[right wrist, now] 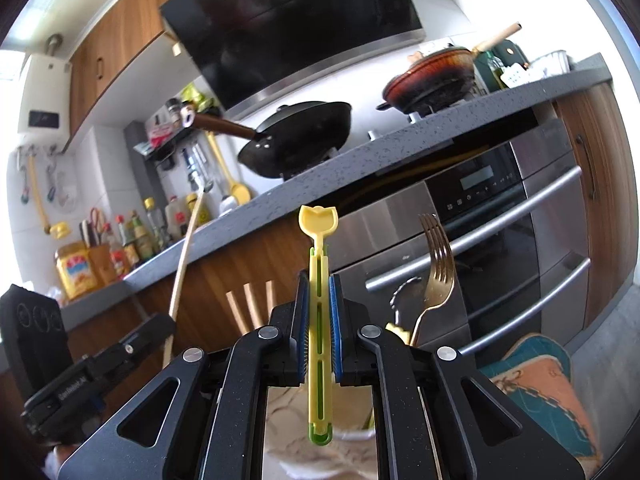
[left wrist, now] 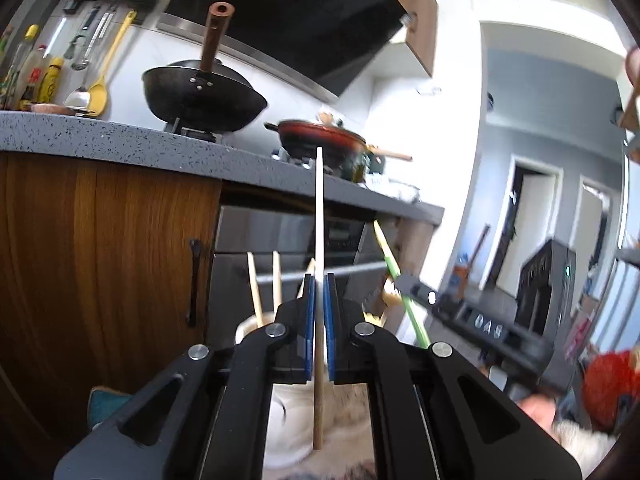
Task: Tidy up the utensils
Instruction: 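Lift the chopstick with the left tool while the right tool carries the yellow utensil toward the holder, then drop the chopstick in the larger pot while the right tool drops the yellow utensil in the smaller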
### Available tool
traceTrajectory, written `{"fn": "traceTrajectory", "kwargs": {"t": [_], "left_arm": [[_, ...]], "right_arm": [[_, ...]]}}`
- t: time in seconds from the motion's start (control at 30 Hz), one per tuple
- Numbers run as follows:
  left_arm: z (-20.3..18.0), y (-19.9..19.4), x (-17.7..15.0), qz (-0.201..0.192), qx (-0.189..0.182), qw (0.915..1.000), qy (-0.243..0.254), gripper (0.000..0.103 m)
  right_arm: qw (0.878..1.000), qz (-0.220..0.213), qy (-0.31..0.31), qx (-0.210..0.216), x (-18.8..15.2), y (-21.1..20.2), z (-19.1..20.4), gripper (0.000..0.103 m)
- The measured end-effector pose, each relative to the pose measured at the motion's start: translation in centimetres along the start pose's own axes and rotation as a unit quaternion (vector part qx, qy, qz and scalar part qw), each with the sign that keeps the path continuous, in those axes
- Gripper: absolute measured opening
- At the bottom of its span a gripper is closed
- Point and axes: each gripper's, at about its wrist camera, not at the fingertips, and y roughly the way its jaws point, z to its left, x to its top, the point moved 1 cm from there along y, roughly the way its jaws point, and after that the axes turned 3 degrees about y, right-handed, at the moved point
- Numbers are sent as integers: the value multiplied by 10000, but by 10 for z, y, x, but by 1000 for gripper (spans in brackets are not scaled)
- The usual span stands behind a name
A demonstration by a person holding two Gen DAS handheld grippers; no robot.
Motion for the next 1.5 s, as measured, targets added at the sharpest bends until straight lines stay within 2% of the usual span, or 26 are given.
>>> {"fn": "traceTrajectory", "kwargs": {"t": [0.37,0.53,0.73,1.03,1.33,1.5], "left_arm": [[13,38,3,-386,341,9984,-242,4],[15,47,-5,-285,498,9983,-134,4],[16,33,-18,-141,447,9989,30,4],[14,21,-33,109,493,9984,252,4],[9,19,-37,153,541,9975,426,5],[10,18,-38,208,529,9975,427,6]], "right_arm": [[9998,187,40,-14,-16,16,-12,10],[9997,238,37,24,-20,18,-12,10],[9995,300,97,-19,-25,22,-18,11],[9994,-116,-224,-247,-24,24,-10,10],[9956,-34,-792,-505,-35,34,-2,11],[9941,-20,-902,-602,-39,37,-2,10]]}}
